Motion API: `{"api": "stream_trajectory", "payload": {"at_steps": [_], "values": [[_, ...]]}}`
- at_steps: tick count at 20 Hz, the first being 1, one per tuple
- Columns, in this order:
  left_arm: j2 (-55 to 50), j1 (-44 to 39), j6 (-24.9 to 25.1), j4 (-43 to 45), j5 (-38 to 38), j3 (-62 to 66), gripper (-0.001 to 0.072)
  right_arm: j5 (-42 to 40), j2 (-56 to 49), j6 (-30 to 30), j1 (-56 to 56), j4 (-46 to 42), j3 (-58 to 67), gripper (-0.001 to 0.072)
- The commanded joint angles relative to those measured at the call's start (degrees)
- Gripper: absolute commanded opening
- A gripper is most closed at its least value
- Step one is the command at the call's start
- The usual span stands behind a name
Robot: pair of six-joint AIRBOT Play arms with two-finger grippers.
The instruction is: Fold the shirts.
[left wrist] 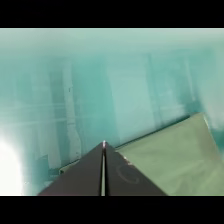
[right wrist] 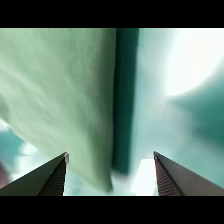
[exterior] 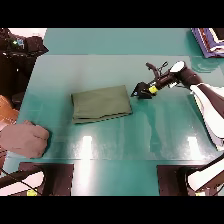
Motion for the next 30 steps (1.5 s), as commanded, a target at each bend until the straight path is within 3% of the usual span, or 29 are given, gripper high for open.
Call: {"api": "stream_trajectory", "payload": {"at_steps": [1, 8, 9, 11, 12, 13, 16, 19, 25, 30], "values": [[0.04, 0.02, 0.33, -0.22, -0.15, 0.0, 0.0022, -1.95, -5.16, -1.09, 1.51, 10.8, -1.46, 0.0595], [0.04, 0.02, 1.73, -0.31, -0.11, 0.0, 0.0022, -8.85, -7.06, -1.6, 10.23, 12.57, -0.61, 0.0554], [0.04, 0.02, 1.73, -0.48, -0.13, 0.0, 0.0022, -8.92, -7.06, -2.6, 11.26, 12.57, 0.09, 0.0446], [0.04, 0.02, 1.73, -0.94, -0.15, 0.0, 0.0022, -9.35, -7.06, -5.53, 13.2, 12.48, 2.6, 0.0161], [0.04, 0.02, 1.73, -1.09, -0.22, 0.0, 0.0022, -9.77, -7.04, -6.8, 13.84, 12.39, 4.13, 0.0058], [0.04, 0.02, 1.7, -1.18, -0.5, 0.0, 0.0022, -10.23, -7.04, -6.99, 14.05, 12.0, 6.05, 0.0017], [0.07, -0.81, 1.7, -2.01, -3.32, 0.0, 0.0021, -11.04, -4.85, -6.88, 12.31, 11.58, 10.08, 0.0016], [0.07, -5.75, 2.71, -1.81, -5.68, 0.0, 0.0022, -10.16, 2.1, -6.49, 5.2, 4.66, 10.21, 0.0016], [0.07, -16.83, 2.97, -1.92, -3.45, 0.0, 0.0022, -2.1, 16.26, 0.79, -19.32, -11.32, 10.21, 0.0016], [0.04, -22.23, 2.95, -1.95, 1.05, 0.0, 0.0022, -2.62, 21.75, 0.66, -39.8, -11.82, 10.21, 0.0016]]}}
